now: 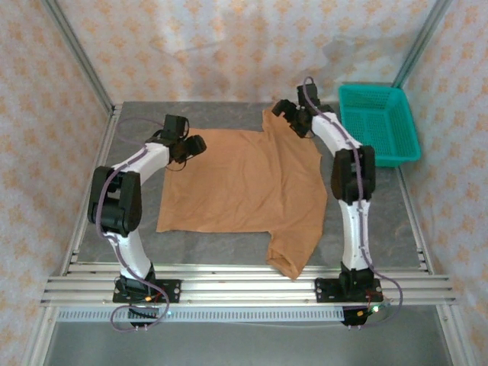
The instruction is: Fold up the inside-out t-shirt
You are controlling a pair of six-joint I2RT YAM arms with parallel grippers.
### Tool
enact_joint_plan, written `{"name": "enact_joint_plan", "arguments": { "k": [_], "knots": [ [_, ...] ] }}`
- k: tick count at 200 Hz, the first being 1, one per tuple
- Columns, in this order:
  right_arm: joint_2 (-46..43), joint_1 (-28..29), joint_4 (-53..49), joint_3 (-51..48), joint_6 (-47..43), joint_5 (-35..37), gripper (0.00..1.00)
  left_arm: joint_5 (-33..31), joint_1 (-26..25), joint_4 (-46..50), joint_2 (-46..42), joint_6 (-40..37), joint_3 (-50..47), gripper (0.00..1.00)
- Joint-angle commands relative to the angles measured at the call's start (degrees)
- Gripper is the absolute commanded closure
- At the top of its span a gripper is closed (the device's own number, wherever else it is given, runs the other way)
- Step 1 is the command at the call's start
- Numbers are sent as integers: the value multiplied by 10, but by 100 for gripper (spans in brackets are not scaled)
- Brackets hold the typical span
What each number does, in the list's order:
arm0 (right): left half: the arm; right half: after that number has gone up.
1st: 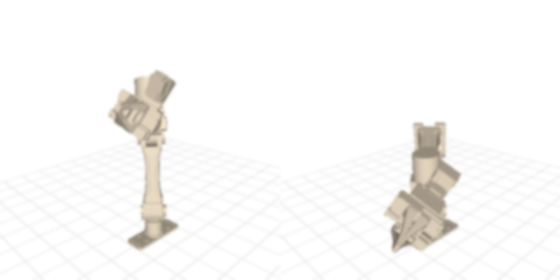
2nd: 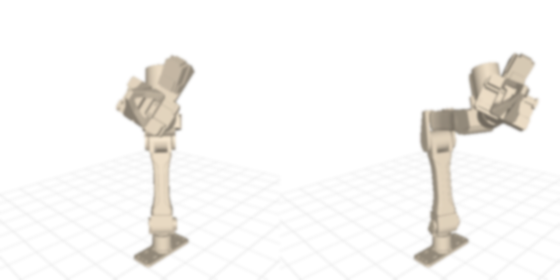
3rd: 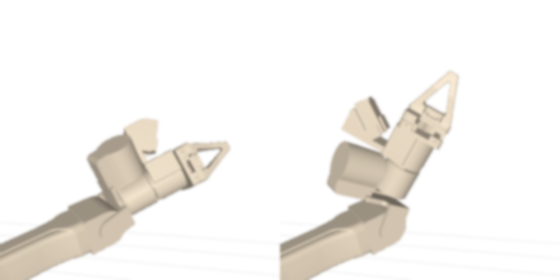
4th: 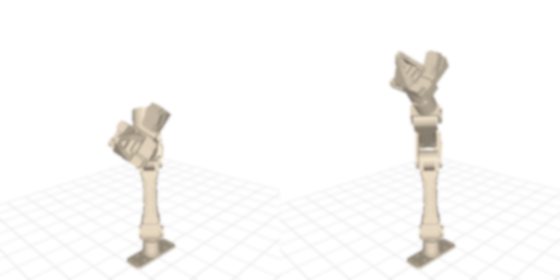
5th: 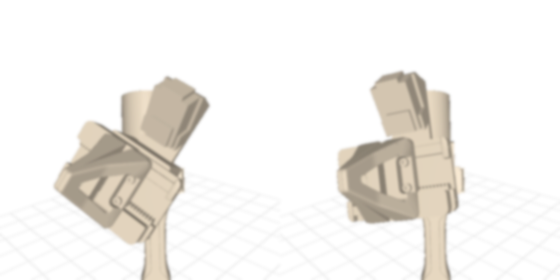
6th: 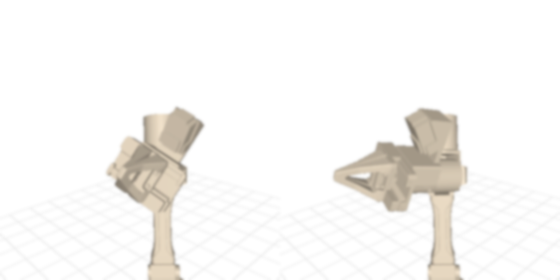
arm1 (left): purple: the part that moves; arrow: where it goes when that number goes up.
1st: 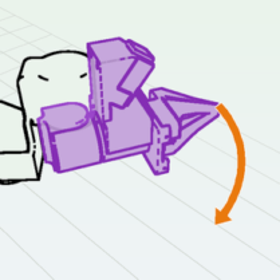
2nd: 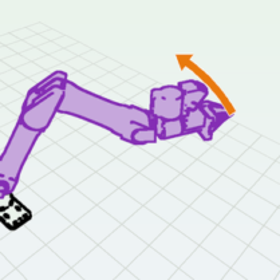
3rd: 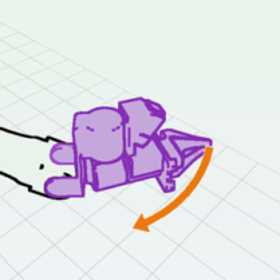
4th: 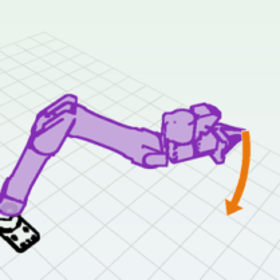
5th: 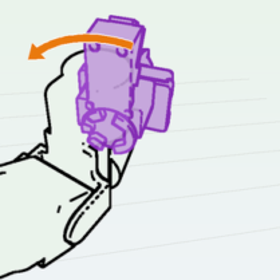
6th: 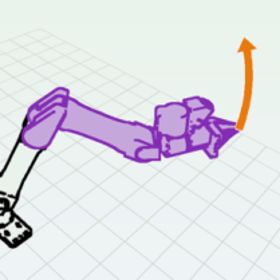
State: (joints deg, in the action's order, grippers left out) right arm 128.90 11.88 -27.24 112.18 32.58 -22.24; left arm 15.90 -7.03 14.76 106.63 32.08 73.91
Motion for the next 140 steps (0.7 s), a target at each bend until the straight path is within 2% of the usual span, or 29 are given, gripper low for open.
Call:
{"name": "enact_joint_plan", "arguments": {
  "k": [1,37,71,104,140],
  "knots": [
    [-56,4,-26,-105,-40,36,1,-20,8,17,55,9,25,39],
    [-51,-4,3,-180,-30,21,1,5,50,49,134,33,81,40],
    [18,-20,2,-137,-15,11,1,7,71,52,185,40,122,40],
    [112,-32,-23,-20,-2,0,1,-8,79,80,246,39,198,40],
    [244,-37,-94,204,4,-7,1,-4,81,102,312,38,299,40]
  ]
}}
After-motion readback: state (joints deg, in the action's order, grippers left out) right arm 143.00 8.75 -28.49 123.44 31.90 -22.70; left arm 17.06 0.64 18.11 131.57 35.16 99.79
